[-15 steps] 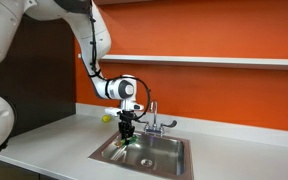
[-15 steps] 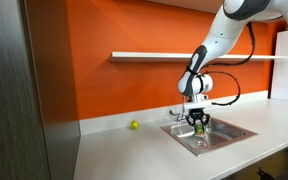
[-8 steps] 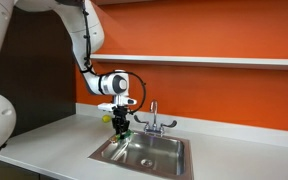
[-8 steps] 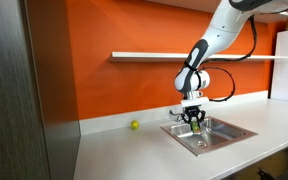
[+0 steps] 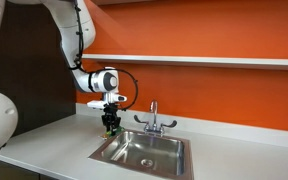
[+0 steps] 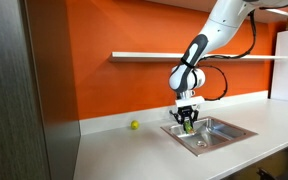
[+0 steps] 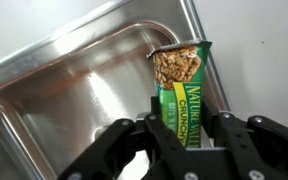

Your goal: Remove the green packet from the sink and put it on the counter.

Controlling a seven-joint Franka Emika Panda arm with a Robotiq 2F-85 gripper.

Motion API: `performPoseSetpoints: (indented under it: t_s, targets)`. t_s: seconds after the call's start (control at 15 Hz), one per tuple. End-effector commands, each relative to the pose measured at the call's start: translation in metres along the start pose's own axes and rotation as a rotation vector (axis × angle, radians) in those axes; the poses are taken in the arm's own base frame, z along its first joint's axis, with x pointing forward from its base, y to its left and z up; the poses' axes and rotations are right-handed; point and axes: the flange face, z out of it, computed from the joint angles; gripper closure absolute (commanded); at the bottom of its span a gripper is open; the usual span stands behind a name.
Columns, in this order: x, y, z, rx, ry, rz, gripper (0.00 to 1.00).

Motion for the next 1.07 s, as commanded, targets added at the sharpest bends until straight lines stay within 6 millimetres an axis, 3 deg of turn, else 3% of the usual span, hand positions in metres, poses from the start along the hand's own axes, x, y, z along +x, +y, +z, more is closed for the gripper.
performPoseSetpoints:
  t_s: [0.0,0.47,1.0]
  targets:
    - [-0.018,-0.014,-0.008,0.001,0.029,-0.095,0.84]
    - [-0.035,-0.056,0.0,0.013,0.034,-0.258,0.84]
    - [-0.041,-0.083,0.022,0.045,0.029,-0.378,0.84]
